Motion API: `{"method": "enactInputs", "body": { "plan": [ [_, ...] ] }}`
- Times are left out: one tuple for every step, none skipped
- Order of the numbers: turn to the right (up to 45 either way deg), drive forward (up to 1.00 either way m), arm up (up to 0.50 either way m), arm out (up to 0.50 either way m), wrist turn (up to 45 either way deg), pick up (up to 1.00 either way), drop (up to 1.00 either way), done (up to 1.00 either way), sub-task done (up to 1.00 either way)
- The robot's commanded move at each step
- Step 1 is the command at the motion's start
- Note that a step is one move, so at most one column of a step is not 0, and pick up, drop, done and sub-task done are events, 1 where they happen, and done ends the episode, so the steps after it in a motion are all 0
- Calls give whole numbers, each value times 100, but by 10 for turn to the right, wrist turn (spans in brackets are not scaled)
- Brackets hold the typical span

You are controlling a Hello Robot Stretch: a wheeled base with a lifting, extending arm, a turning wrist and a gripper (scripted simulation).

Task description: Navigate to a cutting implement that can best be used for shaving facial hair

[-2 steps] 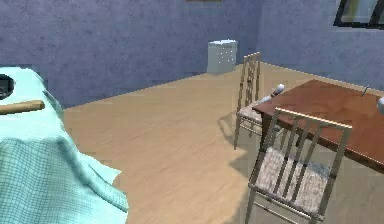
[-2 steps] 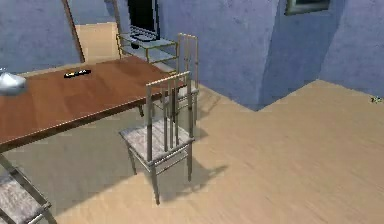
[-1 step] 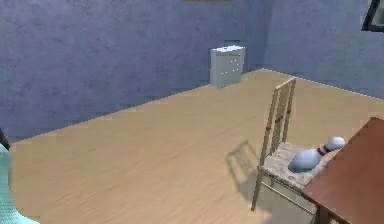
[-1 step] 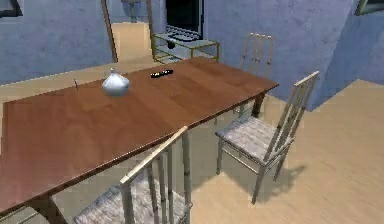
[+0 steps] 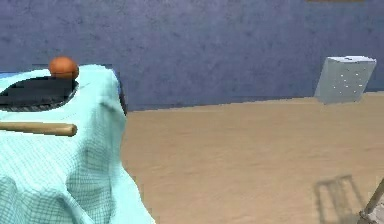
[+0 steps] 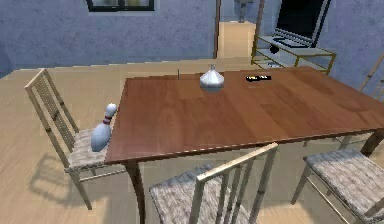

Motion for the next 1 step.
{"method": "enactInputs", "body": {
  "plan": [
    [0,5,0,0,0,0,0,0,0]
  ]
}}
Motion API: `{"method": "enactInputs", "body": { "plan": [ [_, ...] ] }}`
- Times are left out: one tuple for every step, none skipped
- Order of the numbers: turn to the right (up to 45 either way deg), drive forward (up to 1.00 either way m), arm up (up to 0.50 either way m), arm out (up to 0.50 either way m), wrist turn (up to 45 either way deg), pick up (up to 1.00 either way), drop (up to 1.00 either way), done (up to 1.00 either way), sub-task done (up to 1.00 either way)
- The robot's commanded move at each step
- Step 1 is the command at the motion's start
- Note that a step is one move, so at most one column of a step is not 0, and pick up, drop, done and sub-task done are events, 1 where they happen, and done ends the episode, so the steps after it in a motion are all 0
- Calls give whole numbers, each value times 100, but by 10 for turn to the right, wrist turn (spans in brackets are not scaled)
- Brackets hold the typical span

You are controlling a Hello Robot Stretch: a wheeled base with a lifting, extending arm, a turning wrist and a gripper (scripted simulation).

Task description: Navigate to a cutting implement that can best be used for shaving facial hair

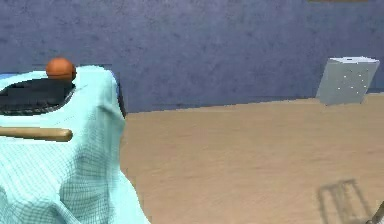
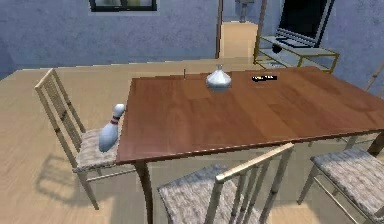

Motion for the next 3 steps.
{"method": "enactInputs", "body": {
  "plan": [
    [300,0,0,0,0,0,0,0,0],
    [0,100,0,0,0,0,0,0,0],
    [90,0,0,0,0,0,0,0,0]
  ]
}}
